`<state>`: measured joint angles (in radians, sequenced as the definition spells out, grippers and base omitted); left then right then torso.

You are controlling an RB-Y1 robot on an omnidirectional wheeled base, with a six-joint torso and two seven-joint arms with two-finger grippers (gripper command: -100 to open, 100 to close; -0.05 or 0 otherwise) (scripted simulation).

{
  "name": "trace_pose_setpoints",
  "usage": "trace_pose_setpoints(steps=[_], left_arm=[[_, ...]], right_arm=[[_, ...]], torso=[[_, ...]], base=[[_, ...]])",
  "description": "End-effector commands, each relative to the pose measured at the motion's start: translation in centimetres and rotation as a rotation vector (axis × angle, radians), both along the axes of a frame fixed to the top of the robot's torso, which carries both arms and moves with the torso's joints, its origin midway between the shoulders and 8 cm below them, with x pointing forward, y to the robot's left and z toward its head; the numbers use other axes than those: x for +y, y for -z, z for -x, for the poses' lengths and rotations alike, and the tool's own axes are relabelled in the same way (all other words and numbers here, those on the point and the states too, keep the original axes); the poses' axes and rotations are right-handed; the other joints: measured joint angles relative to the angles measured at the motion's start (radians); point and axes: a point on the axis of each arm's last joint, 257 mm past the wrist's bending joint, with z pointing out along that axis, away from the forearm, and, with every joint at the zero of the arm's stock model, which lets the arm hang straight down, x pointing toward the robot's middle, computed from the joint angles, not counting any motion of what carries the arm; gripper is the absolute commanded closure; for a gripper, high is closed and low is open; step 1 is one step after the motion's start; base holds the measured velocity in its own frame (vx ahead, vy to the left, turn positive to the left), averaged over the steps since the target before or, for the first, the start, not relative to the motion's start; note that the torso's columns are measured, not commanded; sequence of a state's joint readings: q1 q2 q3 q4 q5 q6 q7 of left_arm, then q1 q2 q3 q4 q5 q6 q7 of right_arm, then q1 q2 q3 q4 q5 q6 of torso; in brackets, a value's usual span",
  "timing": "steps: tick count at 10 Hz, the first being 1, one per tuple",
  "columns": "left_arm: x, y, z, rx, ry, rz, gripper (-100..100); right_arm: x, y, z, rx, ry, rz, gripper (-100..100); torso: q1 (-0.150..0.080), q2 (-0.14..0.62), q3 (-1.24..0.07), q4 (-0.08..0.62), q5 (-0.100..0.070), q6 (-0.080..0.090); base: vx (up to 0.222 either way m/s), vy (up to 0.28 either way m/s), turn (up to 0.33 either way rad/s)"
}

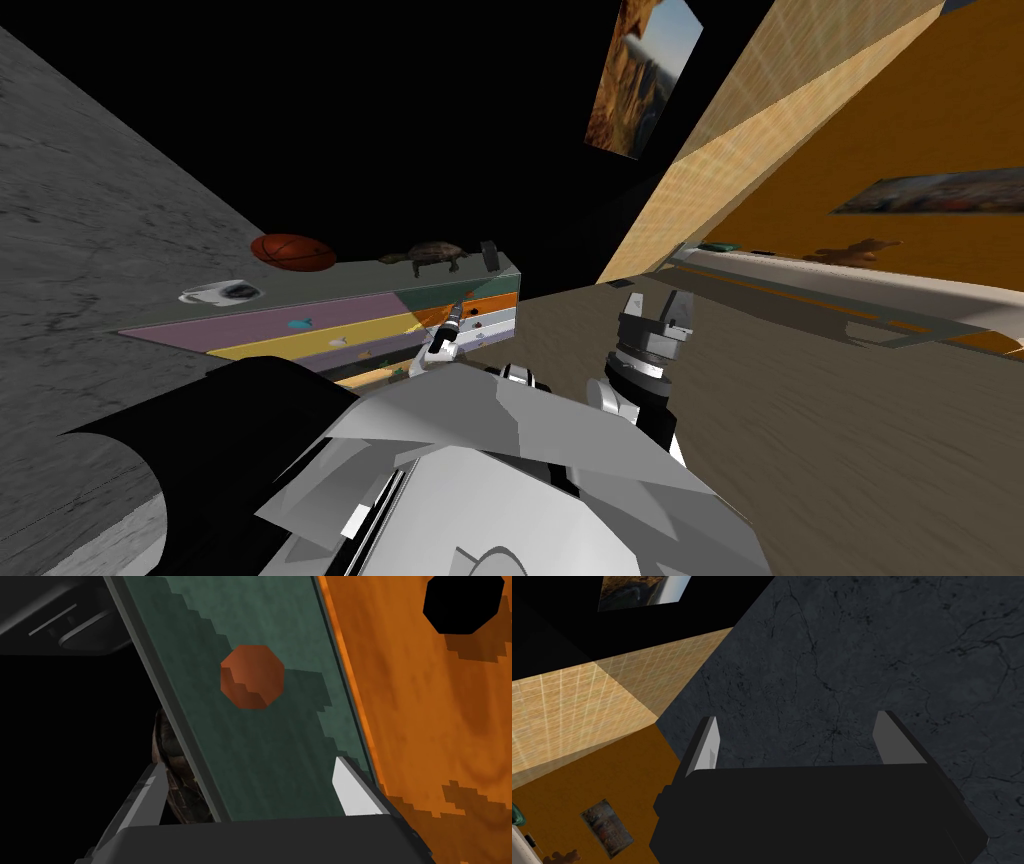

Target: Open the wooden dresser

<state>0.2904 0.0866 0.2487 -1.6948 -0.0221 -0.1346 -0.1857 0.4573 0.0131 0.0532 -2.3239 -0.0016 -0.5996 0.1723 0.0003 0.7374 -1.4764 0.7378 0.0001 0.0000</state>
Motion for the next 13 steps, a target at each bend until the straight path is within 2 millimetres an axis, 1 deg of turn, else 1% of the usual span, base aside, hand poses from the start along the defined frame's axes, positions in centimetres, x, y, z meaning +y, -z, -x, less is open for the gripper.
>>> trace_pose_setpoints(steps=[1,4,6,8,10,12,13], left_arm=[[1.1,-0.7,-0.2,0.009,0.012,-0.047,-100],[1.6,-1.3,-0.5,0.016,0.001,-0.034,-100],[0.8,-0.8,-0.4,0.011,-0.013,0.014,-100],[0.1,-0.3,-0.4,0.007,-0.024,0.053,-100],[-0.8,0.3,-0.3,0.003,-0.035,0.096,-100],[-0.6,0.0,-0.4,0.004,-0.032,0.085,-100],[-0.6,0.0,-0.4,0.004,-0.032,0.085,100]], right_arm=[[0.0,0.0,0.0,0.000,0.000,0.000,0],[0.0,0.0,0.0,0.000,0.000,0.000,0],[0.0,0.0,0.0,0.000,0.000,0.000,0],[0.0,0.0,0.0,0.000,0.000,0.000,0],[0.0,0.0,0.0,0.000,0.000,0.000,0],[0.0,0.0,0.0,0.000,0.000,0.000,0],[0.0,0.0,0.0,0.000,0.000,0.000,0]], torso=[[-0.001,0.001,0.001,0.000,0.000,0.000],[0.001,-0.004,-0.003,-0.001,0.000,0.000],[0.000,0.001,0.001,0.000,0.000,0.000],[-0.003,0.006,0.004,0.002,-0.001,0.000],[-0.001,0.003,0.002,0.001,0.000,0.000],[0.000,0.000,0.000,0.000,0.000,0.000],[0.000,0.000,0.000,0.000,0.000,0.000]], base=[[0.039,0.015,-0.003],[0.141,0.060,-0.013],[0.097,0.064,-0.006],[0.020,0.008,0.000],[0.000,0.000,0.000],[0.000,0.000,0.000],[0.000,0.000,0.000]])
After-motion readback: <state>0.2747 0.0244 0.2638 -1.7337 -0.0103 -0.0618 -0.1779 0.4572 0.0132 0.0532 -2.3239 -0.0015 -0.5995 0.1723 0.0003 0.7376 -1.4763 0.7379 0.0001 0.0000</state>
